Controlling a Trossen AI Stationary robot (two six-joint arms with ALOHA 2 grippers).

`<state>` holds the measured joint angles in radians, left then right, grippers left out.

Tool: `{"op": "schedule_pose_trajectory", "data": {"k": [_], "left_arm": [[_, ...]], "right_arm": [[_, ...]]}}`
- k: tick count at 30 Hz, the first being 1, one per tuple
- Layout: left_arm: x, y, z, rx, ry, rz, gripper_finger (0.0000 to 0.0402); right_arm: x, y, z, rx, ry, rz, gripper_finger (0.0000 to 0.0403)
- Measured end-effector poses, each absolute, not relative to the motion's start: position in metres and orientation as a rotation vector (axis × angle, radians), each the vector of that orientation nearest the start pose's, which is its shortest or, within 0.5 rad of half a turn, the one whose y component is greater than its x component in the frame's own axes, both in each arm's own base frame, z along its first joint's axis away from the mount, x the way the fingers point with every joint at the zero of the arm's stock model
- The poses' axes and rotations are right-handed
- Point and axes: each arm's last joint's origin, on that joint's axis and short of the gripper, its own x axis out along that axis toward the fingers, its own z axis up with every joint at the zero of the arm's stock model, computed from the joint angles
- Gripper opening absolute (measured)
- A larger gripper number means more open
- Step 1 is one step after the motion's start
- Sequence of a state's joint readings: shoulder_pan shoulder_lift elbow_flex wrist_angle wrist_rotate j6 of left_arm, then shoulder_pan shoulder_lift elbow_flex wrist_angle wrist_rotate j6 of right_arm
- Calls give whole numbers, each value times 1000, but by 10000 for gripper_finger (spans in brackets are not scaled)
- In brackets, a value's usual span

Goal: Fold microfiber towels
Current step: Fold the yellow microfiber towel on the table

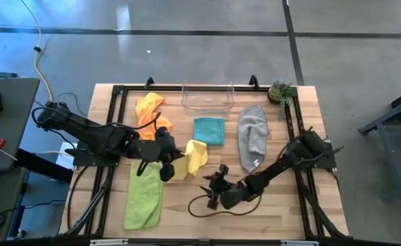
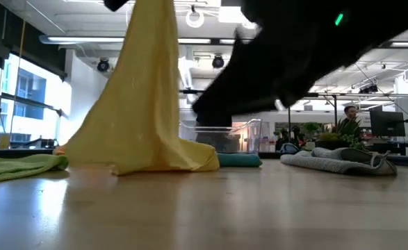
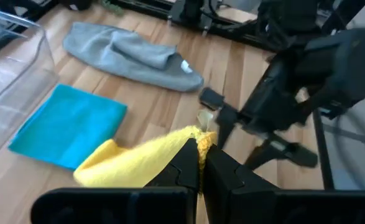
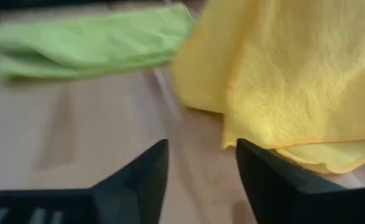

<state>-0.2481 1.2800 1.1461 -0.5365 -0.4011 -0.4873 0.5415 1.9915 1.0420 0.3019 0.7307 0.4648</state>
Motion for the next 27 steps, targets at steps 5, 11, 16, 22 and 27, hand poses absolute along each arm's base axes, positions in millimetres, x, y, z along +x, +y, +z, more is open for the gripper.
{"op": "schedule_pose_trajectory", "data": {"k": [5,11,16,22,27], "left_arm": [[257,-59,325,-231,591,307,0],[257,-59,326,-230,583,313,0],[256,-59,326,-226,592,314,0],[256,-59,325,-225,597,314,0],[255,-62,325,-219,598,300,0]], "right_arm": [[356,171,111,-4,501,-319,220],[379,151,105,-11,545,-285,218],[392,137,100,7,588,-274,218],[403,126,90,71,641,-239,198],[407,125,87,87,664,-242,128]]}}
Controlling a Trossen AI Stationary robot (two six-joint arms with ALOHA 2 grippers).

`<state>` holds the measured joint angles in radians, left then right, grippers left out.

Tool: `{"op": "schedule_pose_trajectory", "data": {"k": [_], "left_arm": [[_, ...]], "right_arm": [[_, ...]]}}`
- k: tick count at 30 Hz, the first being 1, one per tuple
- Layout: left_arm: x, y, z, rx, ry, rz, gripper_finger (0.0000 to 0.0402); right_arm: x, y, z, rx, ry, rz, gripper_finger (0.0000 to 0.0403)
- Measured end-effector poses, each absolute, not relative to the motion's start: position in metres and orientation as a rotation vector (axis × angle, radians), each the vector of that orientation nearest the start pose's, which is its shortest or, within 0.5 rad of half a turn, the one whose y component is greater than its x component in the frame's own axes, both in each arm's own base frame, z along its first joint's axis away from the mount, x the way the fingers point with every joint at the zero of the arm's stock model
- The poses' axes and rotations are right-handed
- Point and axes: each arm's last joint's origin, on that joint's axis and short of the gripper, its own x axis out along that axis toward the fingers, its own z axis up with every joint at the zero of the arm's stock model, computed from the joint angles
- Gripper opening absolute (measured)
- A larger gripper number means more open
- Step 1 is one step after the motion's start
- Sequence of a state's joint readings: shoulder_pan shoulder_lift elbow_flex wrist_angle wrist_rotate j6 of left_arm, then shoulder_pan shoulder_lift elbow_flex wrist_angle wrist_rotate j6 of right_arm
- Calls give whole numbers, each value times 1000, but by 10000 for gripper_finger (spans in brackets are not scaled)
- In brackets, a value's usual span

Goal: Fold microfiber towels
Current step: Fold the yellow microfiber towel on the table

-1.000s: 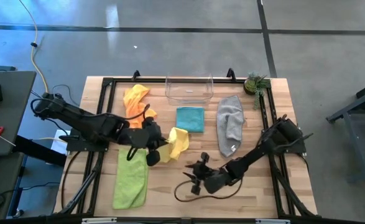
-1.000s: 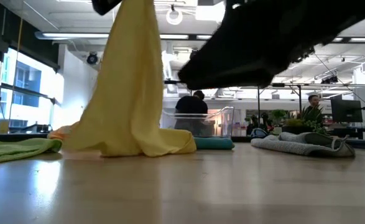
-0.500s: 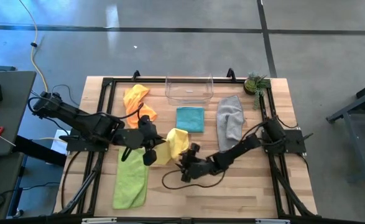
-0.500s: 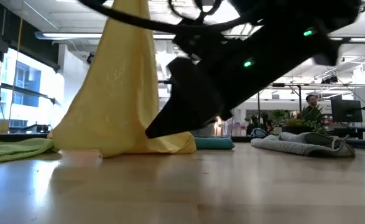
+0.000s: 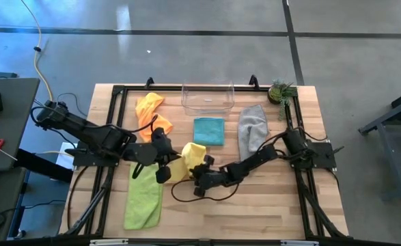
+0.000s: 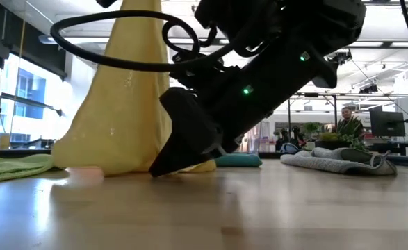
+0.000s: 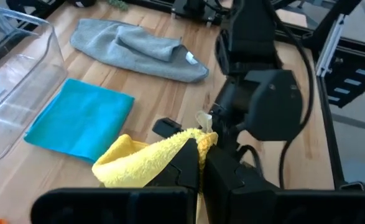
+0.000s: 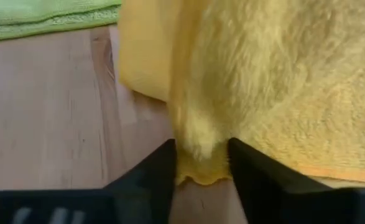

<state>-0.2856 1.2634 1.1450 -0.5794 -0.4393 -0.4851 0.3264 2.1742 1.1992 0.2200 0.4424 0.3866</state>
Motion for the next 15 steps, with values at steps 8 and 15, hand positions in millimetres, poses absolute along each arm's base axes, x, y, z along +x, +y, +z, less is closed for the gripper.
{"op": "schedule_pose_trajectory", "data": {"k": [8,15], "left_arm": [[245,-70,330,-189,596,289,0],[225,-73,344,-142,555,251,0]], "right_arm": [[388,143,104,44,755,-213,10],[346,168,169,82,793,-214,21]]}}
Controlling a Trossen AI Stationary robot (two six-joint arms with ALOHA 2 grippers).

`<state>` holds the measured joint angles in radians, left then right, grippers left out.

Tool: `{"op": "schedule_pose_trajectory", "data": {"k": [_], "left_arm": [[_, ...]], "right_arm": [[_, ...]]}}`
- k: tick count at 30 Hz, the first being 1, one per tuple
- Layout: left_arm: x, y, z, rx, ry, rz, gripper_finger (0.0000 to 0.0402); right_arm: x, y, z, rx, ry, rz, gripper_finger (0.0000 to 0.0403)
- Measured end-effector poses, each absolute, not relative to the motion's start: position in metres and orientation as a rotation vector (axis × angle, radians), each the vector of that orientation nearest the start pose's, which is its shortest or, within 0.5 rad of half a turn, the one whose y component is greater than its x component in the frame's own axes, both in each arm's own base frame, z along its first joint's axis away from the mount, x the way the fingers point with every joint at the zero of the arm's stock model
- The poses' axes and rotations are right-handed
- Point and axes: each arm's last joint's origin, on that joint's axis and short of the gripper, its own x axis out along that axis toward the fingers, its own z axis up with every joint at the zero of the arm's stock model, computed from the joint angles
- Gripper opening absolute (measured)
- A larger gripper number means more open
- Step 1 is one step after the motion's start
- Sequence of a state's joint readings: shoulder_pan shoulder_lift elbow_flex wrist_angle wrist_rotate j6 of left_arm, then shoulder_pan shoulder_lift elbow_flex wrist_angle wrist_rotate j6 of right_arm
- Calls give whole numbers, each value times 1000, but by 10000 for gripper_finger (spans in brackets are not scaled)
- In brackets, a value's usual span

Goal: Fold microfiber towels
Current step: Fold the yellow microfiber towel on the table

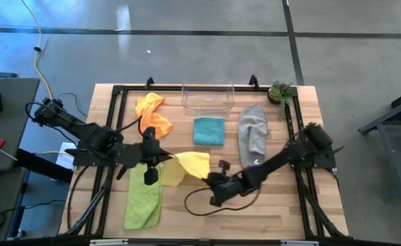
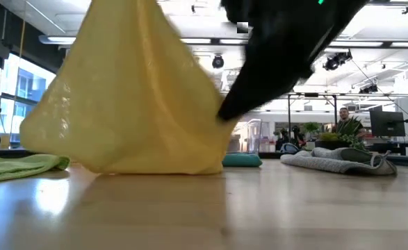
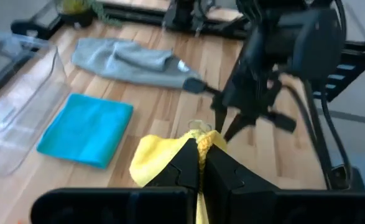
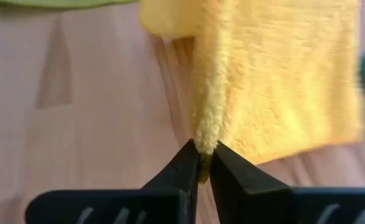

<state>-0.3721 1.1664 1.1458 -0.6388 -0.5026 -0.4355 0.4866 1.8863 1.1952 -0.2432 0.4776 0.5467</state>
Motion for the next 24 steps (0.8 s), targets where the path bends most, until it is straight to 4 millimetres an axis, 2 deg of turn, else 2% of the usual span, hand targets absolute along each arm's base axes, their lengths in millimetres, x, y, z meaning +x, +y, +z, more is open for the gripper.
{"op": "schedule_pose_trajectory", "data": {"k": [5,11,16,21,24], "left_arm": [[212,-70,350,-121,552,238,0],[204,-61,357,-73,526,257,0],[204,-46,361,-21,513,302,0],[209,-21,362,24,535,352,0],[211,-14,359,51,528,373,0]], "right_arm": [[308,167,225,76,759,-272,9],[271,144,276,55,705,-342,8],[247,115,302,33,703,-423,8],[231,86,316,-12,715,-529,8],[226,78,320,-33,703,-568,8]]}}
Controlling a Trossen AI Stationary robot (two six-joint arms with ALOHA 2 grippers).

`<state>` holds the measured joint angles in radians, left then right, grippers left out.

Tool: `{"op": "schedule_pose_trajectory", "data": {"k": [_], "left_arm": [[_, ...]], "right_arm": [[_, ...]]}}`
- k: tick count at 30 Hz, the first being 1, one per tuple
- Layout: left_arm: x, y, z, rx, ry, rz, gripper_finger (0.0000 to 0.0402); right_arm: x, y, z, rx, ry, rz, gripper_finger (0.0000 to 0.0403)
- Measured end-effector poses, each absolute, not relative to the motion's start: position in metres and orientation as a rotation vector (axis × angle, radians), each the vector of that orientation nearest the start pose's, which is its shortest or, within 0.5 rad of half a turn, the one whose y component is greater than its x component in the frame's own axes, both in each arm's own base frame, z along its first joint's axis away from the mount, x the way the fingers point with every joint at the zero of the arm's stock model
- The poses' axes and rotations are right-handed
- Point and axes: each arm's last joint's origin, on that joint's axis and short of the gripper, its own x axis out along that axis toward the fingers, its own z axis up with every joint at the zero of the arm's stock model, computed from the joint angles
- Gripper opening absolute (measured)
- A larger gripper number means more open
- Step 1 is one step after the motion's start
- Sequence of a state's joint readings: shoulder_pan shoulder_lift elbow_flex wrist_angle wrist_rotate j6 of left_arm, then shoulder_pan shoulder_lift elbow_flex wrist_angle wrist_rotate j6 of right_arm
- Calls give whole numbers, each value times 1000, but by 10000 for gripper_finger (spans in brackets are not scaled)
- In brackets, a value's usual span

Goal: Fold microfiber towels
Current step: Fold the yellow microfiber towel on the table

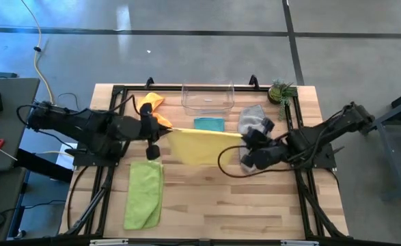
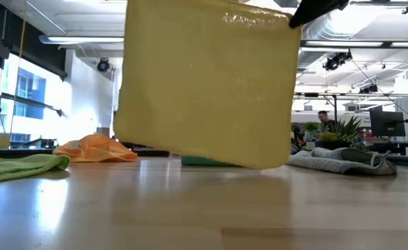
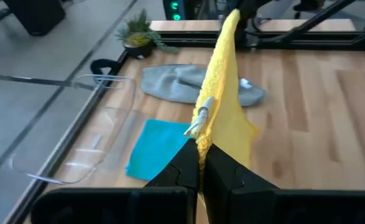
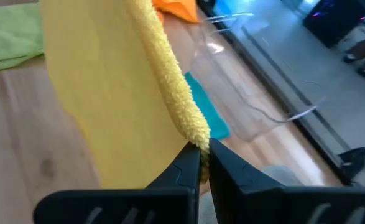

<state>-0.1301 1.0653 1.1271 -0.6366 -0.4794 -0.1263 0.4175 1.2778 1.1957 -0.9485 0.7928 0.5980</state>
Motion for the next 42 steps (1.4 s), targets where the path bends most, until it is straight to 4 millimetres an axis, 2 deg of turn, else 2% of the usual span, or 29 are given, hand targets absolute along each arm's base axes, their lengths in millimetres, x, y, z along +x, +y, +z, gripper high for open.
{"op": "schedule_pose_trajectory", "data": {"k": [3,7,12,19,23,28,32,35,39,42], "left_arm": [[215,-22,346,59,511,341,0],[215,-53,312,100,491,282,0],[211,-92,264,80,436,213,0],[203,-143,219,42,436,103,0],[205,-172,192,58,470,43,0],[208,-197,160,37,487,5,0],[210,-206,146,-26,513,-36,2],[210,-209,143,-53,540,-83,16],[212,-213,150,-64,564,-128,54],[213,-215,163,-51,595,-144,91]], "right_arm": [[223,84,321,-34,693,-553,8],[225,113,306,-45,709,-504,8],[229,162,272,-50,762,-434,7],[238,222,219,8,828,-285,7],[244,242,197,42,857,-211,7],[245,251,179,59,921,-189,7],[247,254,172,80,959,-162,8],[248,258,171,117,985,-109,26],[248,260,174,170,1001,-72,86],[246,259,184,206,992,-60,135]]}}
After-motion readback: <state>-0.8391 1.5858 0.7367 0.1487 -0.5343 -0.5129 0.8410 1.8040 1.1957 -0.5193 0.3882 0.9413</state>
